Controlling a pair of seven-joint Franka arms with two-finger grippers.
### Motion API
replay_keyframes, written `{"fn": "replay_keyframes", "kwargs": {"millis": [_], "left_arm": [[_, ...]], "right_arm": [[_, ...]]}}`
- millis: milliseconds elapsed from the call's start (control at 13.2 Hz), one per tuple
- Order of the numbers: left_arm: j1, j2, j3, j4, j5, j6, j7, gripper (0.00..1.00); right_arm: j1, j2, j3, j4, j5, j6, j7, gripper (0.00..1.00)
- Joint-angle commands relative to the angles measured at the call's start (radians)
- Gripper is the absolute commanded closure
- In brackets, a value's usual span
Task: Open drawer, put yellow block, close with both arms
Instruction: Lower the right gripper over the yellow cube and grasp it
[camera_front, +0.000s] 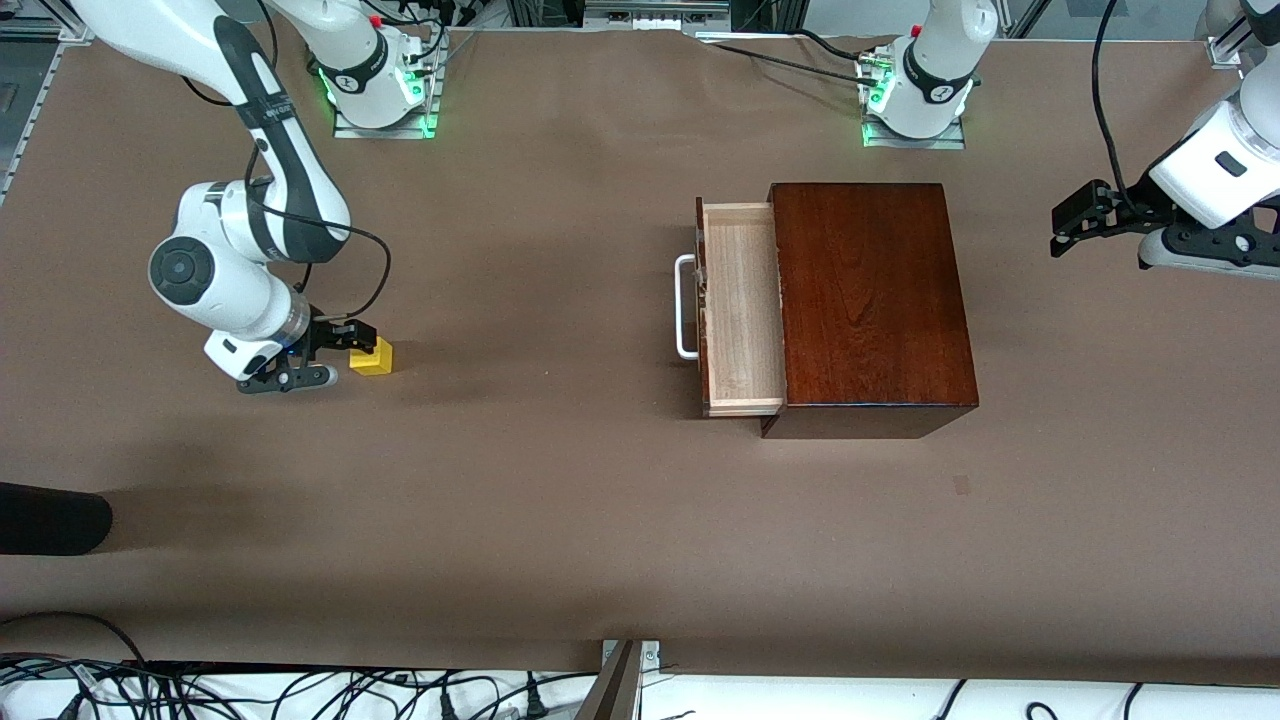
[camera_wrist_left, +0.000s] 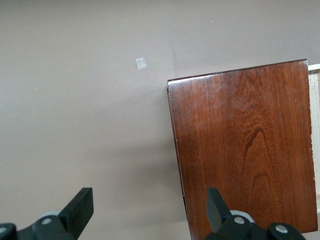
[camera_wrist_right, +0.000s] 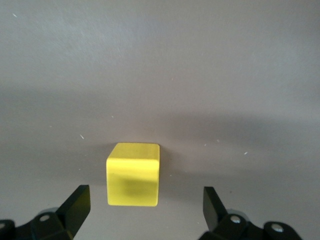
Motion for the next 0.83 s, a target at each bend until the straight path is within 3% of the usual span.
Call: {"fn": "replay_keyframes", "kwargs": {"millis": [0,455,607,759], "left_arm": [[-0.001,0.022,-0.001,0.044,-0.009,-0.028,0.027,0.0],[-0.006,0.033,-0.001,0.056,-0.01,-0.03,0.024,0.0],[-0.006,0.033,-0.001,0.056,-0.009,-0.03,0.024,0.0],[-0.009,0.033,-0.001,0.058,-0.009,-0.031,0.022,0.0]], "right_arm": [[0.004,-0.002,0.017,-0.034,0.009,0.043,0.021,0.0],[0.008,0.061,0.02,-0.063,0.009,0.159,0.021,0.01],[0.008,0.073,0.02,-0.063,0.009,0.161,0.021,0.1],[0.008,0.079,0.02,-0.06,0.009,0.161,0.021,0.31]]}}
